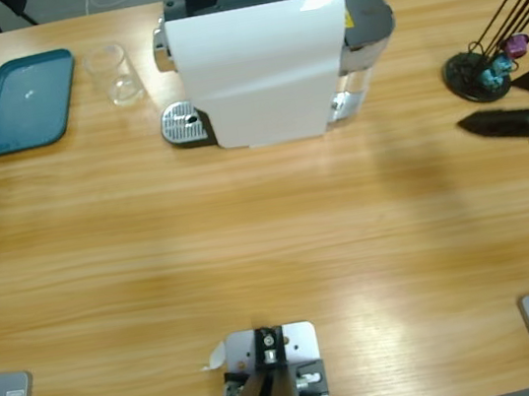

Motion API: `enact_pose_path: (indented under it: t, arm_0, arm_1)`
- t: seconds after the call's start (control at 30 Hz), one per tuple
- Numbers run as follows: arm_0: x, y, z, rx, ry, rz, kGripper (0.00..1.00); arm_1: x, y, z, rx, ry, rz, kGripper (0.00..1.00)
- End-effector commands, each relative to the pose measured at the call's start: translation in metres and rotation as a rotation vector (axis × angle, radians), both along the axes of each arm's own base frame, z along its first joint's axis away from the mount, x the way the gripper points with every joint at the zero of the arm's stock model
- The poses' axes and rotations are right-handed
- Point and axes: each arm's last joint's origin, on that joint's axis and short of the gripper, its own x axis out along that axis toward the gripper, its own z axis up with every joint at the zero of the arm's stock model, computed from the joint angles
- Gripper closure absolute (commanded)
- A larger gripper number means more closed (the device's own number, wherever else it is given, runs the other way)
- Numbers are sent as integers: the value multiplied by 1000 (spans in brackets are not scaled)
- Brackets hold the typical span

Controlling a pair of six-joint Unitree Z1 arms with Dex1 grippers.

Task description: Pour coffee

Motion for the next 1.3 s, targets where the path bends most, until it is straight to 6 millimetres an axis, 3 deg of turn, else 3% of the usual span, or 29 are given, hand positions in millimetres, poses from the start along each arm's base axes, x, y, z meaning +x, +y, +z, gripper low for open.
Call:
enact_pose_path:
  t: [0.03,0.2,0.43,0.73,1.3]
  arm_0:
    - [7,-3,-17,40,41,29,138]
    - [14,-10,-21,64,65,25,138]
    - [19,-15,-25,76,72,30,147]
    - [20,-14,-25,75,72,36,147]
    - [19,-14,-27,81,76,35,147]
  arm_1:
    - [17,-40,13,21,-28,-472,103]
    - [50,-41,8,52,33,-506,150]
    - [73,-43,-11,42,85,-529,241]
    - [91,-45,-35,36,129,-542,280]
    - [106,-50,-46,24,147,-580,288]
